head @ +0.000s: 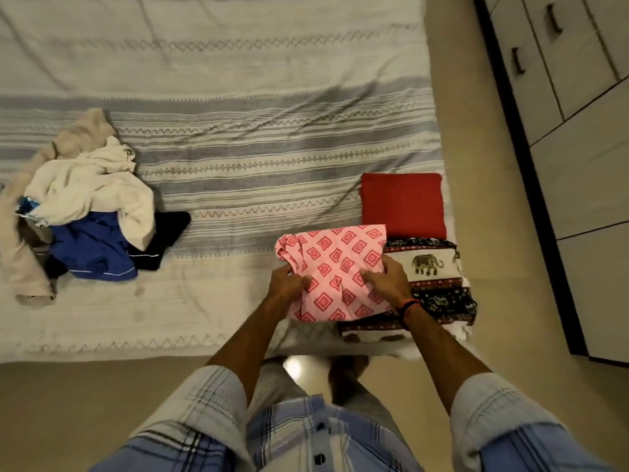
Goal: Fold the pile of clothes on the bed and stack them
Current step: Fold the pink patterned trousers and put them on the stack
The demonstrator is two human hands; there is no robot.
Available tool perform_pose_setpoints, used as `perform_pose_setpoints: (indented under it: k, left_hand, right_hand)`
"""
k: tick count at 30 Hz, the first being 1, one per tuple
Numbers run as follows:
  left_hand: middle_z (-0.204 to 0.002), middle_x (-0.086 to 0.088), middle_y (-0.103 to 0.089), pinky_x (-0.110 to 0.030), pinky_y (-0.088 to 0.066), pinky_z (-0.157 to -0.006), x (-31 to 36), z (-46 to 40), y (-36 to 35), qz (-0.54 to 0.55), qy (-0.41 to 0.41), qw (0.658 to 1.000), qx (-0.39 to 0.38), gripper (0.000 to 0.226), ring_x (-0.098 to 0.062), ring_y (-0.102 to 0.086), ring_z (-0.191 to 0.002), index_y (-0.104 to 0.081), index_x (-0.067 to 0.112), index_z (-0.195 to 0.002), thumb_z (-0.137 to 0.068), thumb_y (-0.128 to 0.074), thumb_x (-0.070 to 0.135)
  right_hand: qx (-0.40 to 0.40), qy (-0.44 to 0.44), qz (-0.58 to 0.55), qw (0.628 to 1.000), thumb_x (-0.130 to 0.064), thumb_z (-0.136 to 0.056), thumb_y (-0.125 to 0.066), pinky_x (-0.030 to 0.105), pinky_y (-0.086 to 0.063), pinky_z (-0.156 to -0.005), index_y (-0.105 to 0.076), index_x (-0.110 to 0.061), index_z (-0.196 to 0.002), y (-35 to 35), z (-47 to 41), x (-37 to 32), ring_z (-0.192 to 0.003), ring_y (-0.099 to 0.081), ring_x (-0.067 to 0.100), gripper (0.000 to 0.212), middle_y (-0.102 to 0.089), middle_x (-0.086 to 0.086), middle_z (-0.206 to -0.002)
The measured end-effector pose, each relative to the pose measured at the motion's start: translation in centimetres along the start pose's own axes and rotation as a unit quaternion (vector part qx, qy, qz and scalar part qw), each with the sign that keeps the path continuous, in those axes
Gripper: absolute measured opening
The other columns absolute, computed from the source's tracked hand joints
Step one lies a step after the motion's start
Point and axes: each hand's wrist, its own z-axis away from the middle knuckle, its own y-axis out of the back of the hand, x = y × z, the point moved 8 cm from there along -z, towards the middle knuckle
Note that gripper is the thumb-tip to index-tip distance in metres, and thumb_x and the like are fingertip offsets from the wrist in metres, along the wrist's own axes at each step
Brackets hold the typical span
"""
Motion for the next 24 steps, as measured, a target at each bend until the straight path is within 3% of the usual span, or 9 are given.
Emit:
perform_pose_setpoints:
  k: [2,5,8,10,13,15,17,20,24]
  left_hand:
    - [-0.12,-0.009,-0.068,-0.026,-0.054,-0.063,-0.4,0.7,-3.2,0.0,0.002,1.0,-0.001,0.039,-0.021,-0.064,-0.096,-0.062,0.008,-0.124,-0.088,-0.06,-0.005]
    - [-0.123,-0.01,-0.067,-0.025,-0.054,-0.063,-0.8,1.6,-7.6,-0.004,0.008,1.0,-0.012,0.045,-0.021,-0.063,-0.095,-0.06,0.007,-0.128,-0.086,-0.06,-0.008]
    - [-0.118,-0.004,-0.067,-0.025,-0.054,-0.061,-0.6,2.3,-11.5,-0.011,-0.002,1.0,-0.027,0.047,-0.015,-0.063,-0.088,-0.059,0.007,-0.127,-0.084,-0.059,-0.011]
    - [-0.122,-0.006,-0.067,-0.033,-0.057,-0.073,-0.8,2.2,-13.0,-0.002,-0.002,0.999,-0.033,0.047,-0.02,-0.063,-0.098,-0.06,0.008,-0.127,-0.084,-0.059,-0.011]
    - [-0.122,-0.008,-0.067,-0.034,-0.057,-0.073,-1.8,1.6,-15.2,0.006,0.022,0.999,-0.04,0.044,-0.027,-0.064,-0.107,-0.06,0.007,-0.126,-0.084,-0.06,-0.009]
    - [-0.118,-0.005,-0.068,-0.039,-0.057,-0.082,-2.4,1.0,-15.9,-0.011,0.027,0.999,-0.025,0.043,-0.028,-0.064,-0.109,-0.063,0.01,-0.122,-0.082,-0.062,-0.007]
    - [-0.114,-0.003,-0.071,-0.046,-0.054,-0.094,-3.2,0.3,-16.2,-0.071,0.012,0.997,-0.02,0.041,-0.025,-0.064,-0.11,-0.067,0.018,-0.117,-0.078,-0.069,0.005]
    - [-0.116,-0.001,-0.07,-0.048,-0.051,-0.097,-4.9,-0.8,-17.0,-0.141,-0.008,0.988,-0.062,0.055,-0.022,-0.063,-0.111,-0.065,0.024,-0.116,-0.063,-0.076,0.03]
    - [-0.126,-0.008,-0.064,-0.05,-0.049,-0.1,-4.3,0.8,-17.8,-0.169,0.01,0.983,-0.07,0.051,-0.028,-0.059,-0.118,-0.061,0.02,-0.114,-0.065,-0.076,0.019]
  right_hand:
    - [0.006,0.002,-0.001,1.0,-0.014,-0.088,-0.07,0.027,-0.053,-0.067,-0.06,-0.015,-0.112,2.9,0.0,1.7,-0.097,-0.063,0.02,0.025,-0.066,0.001,-0.109]
    - [0.012,-0.006,-0.008,1.0,-0.011,-0.086,-0.071,0.044,-0.057,-0.086,-0.062,-0.013,-0.111,6.8,0.0,4.2,-0.102,-0.066,0.026,0.026,-0.069,0.007,-0.114]
    - [0.021,-0.019,-0.018,0.999,-0.009,-0.087,-0.07,0.049,-0.056,-0.091,-0.062,-0.011,-0.112,10.4,-0.5,6.4,-0.104,-0.066,0.028,0.027,-0.068,0.009,-0.117]
    - [0.029,-0.012,-0.018,0.999,-0.009,-0.087,-0.07,0.048,-0.056,-0.09,-0.062,-0.011,-0.111,12.0,-0.7,6.7,-0.103,-0.066,0.028,0.026,-0.068,0.009,-0.116]
    - [0.043,-0.021,-0.011,0.999,-0.011,-0.087,-0.069,0.037,-0.056,-0.079,-0.062,-0.016,-0.105,14.4,-1.1,7.9,-0.097,-0.066,0.024,0.02,-0.069,0.006,-0.111]
    - [0.064,-0.027,0.02,0.997,-0.014,-0.086,-0.07,0.031,-0.054,-0.075,-0.062,-0.016,-0.109,15.8,-1.5,9.0,-0.098,-0.065,0.025,0.023,-0.069,0.006,-0.111]
    - [0.072,-0.047,0.098,0.991,-0.016,-0.085,-0.07,0.036,-0.054,-0.086,-0.059,-0.012,-0.12,16.6,-1.9,10.5,-0.105,-0.063,0.03,0.037,-0.067,0.008,-0.117]
    - [0.047,-0.102,0.171,0.979,-0.013,-0.084,-0.069,0.037,-0.049,-0.089,-0.051,-0.004,-0.121,16.7,-1.9,12.8,-0.111,-0.06,0.035,0.042,-0.062,0.013,-0.118]
    - [0.024,-0.073,0.189,0.979,-0.012,-0.082,-0.068,0.039,-0.05,-0.094,-0.052,-0.004,-0.121,15.6,-2.0,13.7,-0.115,-0.058,0.036,0.042,-0.062,0.016,-0.12]
